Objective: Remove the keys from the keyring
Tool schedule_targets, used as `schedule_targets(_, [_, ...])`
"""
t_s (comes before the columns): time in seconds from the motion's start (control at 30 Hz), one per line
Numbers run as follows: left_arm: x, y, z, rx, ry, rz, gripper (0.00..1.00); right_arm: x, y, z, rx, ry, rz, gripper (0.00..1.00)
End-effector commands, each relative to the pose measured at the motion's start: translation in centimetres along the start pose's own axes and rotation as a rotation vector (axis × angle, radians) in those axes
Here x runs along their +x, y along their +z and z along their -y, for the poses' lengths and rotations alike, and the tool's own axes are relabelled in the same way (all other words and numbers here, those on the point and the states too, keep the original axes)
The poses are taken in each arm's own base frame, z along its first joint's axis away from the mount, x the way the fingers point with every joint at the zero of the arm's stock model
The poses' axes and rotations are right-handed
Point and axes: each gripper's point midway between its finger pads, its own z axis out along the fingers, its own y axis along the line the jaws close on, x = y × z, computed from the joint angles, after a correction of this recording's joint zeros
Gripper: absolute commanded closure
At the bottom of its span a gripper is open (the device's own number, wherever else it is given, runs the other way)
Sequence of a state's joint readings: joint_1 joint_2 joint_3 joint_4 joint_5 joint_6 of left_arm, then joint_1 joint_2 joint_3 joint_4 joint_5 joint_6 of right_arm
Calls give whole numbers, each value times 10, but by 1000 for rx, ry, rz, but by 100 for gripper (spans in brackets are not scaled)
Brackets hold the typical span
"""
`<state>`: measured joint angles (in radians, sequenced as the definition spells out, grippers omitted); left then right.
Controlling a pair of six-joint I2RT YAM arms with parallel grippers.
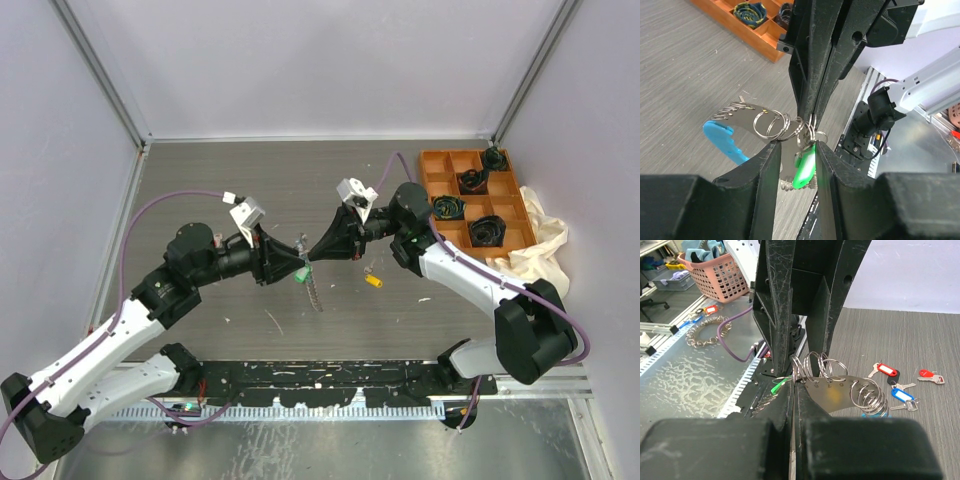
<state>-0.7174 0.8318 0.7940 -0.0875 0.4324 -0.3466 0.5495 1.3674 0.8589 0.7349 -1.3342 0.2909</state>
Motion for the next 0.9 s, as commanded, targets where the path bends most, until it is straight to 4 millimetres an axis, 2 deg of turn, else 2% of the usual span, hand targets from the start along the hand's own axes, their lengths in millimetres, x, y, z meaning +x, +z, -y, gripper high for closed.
schedule_targets(0.0, [-23, -1, 3, -2, 31, 78, 66, -19, 1, -7, -16, -89, 21, 99])
schedule_targets(0.23, [-27, 6, 14, 73, 15, 87, 70, -19, 1, -8, -18, -85, 21, 99])
schedule_targets(0.47, [-29, 7, 15, 78, 1, 89, 74, -17, 2, -8, -22, -77, 15, 99])
schedule_targets(0.57, [-29, 8, 15, 75, -6, 85, 81, -16, 3, -7, -23, -74, 11, 99])
schedule_targets(0.7, [-29, 5, 13, 59, -4, 83, 99, -14, 2, -6, -25, -66, -5, 99])
schedule_targets(0.87, [-25, 1, 10, 32, 17, 38, 100, -13, 1, -2, -17, -58, -51, 98])
